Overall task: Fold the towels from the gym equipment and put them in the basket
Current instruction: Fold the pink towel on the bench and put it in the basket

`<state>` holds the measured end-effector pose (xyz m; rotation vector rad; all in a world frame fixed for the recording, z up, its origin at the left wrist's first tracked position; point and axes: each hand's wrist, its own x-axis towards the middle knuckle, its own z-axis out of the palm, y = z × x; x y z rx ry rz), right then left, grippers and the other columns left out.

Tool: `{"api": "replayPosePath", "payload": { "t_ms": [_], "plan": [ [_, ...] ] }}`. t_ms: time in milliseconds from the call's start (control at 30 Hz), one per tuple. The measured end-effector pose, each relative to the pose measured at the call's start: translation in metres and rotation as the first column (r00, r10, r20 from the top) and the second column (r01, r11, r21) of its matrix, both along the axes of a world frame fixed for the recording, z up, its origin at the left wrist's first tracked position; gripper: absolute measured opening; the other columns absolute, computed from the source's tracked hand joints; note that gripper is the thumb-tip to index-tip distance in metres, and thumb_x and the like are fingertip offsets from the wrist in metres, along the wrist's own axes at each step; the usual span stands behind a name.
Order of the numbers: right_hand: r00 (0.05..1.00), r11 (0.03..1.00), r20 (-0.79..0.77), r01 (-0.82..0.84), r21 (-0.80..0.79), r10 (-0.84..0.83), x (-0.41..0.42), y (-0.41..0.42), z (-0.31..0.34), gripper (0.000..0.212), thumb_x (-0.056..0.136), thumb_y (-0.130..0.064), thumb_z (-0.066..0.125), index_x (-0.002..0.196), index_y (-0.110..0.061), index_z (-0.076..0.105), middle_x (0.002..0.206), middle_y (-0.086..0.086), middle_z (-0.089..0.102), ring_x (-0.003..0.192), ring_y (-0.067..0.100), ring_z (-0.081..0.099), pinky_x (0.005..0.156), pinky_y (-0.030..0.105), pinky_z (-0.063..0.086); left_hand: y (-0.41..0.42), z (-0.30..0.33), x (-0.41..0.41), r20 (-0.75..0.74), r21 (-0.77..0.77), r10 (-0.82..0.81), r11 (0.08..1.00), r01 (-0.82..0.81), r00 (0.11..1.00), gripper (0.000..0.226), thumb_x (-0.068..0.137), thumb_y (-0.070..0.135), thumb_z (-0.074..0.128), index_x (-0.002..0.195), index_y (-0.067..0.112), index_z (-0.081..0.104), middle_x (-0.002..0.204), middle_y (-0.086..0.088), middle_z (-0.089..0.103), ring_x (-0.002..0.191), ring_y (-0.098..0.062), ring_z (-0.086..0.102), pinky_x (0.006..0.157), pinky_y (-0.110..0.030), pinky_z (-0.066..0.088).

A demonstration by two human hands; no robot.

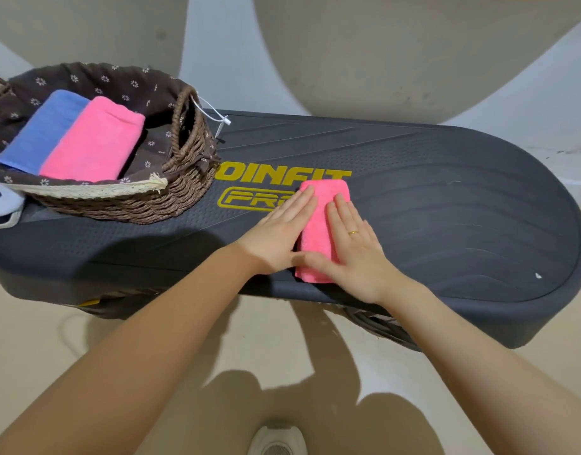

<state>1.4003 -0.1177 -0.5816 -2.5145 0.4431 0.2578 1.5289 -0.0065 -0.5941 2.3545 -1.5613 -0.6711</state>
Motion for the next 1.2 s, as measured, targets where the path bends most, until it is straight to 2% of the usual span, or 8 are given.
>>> {"api": "replayPosePath", "payload": {
  "t_ms": [100,200,567,833,933,1000,1100,1200],
  "plan": [
    [0.998,0.998,0.008,0.06,-0.02,-0.06,0.014,-0.005,-0.003,0.08,0.088,-0.062,0.017,0.15,-0.017,-0.005,0.158,-0.003,-0.015,0.145,0.009,-0.015,0.117,0.034,-0.008,0.0,-0.001,-0.001,-0.036,-0.013,0.006,1.0,-0.007,0.999,0.098,0.084,0.046,0.059,0.148,0.015,-0.008,0.156,0.0,-0.018,0.143,-0.01,-0.015,0.117,-0.03,-0.002],
    [0.997,0.992,0.024,0.075,-0.098,-0.073,0.033,-0.016,-0.005,0.067,0.097,-0.05,0.019,0.15,-0.014,-0.002,0.158,0.0,-0.012,0.146,0.012,-0.01,0.118,0.038,-0.005,0.002,-0.001,-0.002,-0.061,-0.023,0.026,0.999,-0.028,0.998,0.098,0.082,0.047,0.06,0.148,0.016,-0.005,0.156,0.002,-0.017,0.144,-0.009,-0.012,0.116,-0.028,0.003],
    [0.997,0.978,-0.016,-0.079,-0.192,0.078,0.004,-0.026,-0.006,0.065,0.099,-0.045,0.02,0.149,-0.012,-0.003,0.158,0.004,-0.011,0.147,0.015,-0.007,0.118,0.033,0.0,0.002,0.001,-0.01,0.013,-0.02,0.061,0.998,-0.061,0.998,0.098,0.083,0.05,0.058,0.148,0.014,-0.004,0.157,-0.002,-0.013,0.145,-0.016,-0.006,0.118,-0.028,0.001],
    [0.976,0.965,-0.011,-0.218,-0.146,0.218,-0.041,-0.019,-0.003,0.085,0.079,-0.062,0.002,0.15,-0.015,0.007,0.159,0.001,-0.002,0.147,0.014,0.0,0.116,0.025,0.002,0.004,0.005,-0.016,0.026,-0.011,0.091,0.996,-0.091,0.995,0.098,0.083,0.048,0.059,0.148,0.013,-0.003,0.157,-0.002,-0.013,0.146,-0.016,-0.004,0.12,-0.035,0.007],
    [0.99,1.0,0.138,-0.01,0.029,0.006,-0.032,-0.023,0.005,0.057,0.096,-0.043,0.034,0.14,-0.008,0.038,0.15,0.007,0.034,0.14,0.021,0.028,0.111,0.025,0.02,0.002,0.007,-0.016,0.071,0.015,0.087,0.996,-0.088,0.994,0.097,0.083,0.051,0.057,0.148,0.014,-0.005,0.157,-0.002,-0.014,0.146,-0.016,-0.004,0.12,-0.033,0.005],
    [0.956,0.973,0.193,0.202,0.109,-0.22,-0.019,-0.021,0.009,0.038,0.096,-0.032,0.045,0.121,-0.005,0.054,0.118,0.01,0.059,0.115,0.026,0.051,0.092,0.033,0.038,0.002,0.009,-0.016,0.093,0.029,0.089,0.995,-0.092,0.992,0.097,0.083,0.052,0.056,0.149,0.014,-0.005,0.157,-0.002,-0.014,0.146,-0.017,-0.003,0.119,-0.032,0.004],
    [0.901,0.894,0.056,0.416,0.168,-0.43,-0.001,-0.014,0.007,0.037,0.093,-0.041,0.046,0.073,-0.011,0.048,0.07,0.004,0.05,0.08,0.03,0.048,0.057,0.034,0.033,0.004,0.009,-0.02,0.097,0.017,0.114,0.993,-0.116,0.989,0.095,0.085,0.052,0.054,0.149,0.014,-0.005,0.157,-0.002,-0.014,0.146,-0.017,-0.001,0.119,-0.032,0.005],
    [0.906,0.898,-0.052,0.423,0.121,-0.42,0.006,-0.011,0.006,0.037,0.089,-0.045,0.051,0.074,-0.011,0.046,0.078,0.009,0.056,0.082,0.032,0.052,0.063,0.031,0.035,0.006,0.008,-0.022,0.132,0.018,0.107,0.994,-0.111,0.985,0.093,0.086,0.053,0.052,0.148,0.013,-0.005,0.157,-0.003,-0.013,0.146,-0.017,-0.005,0.119,-0.031,0.0]
  ]
}}
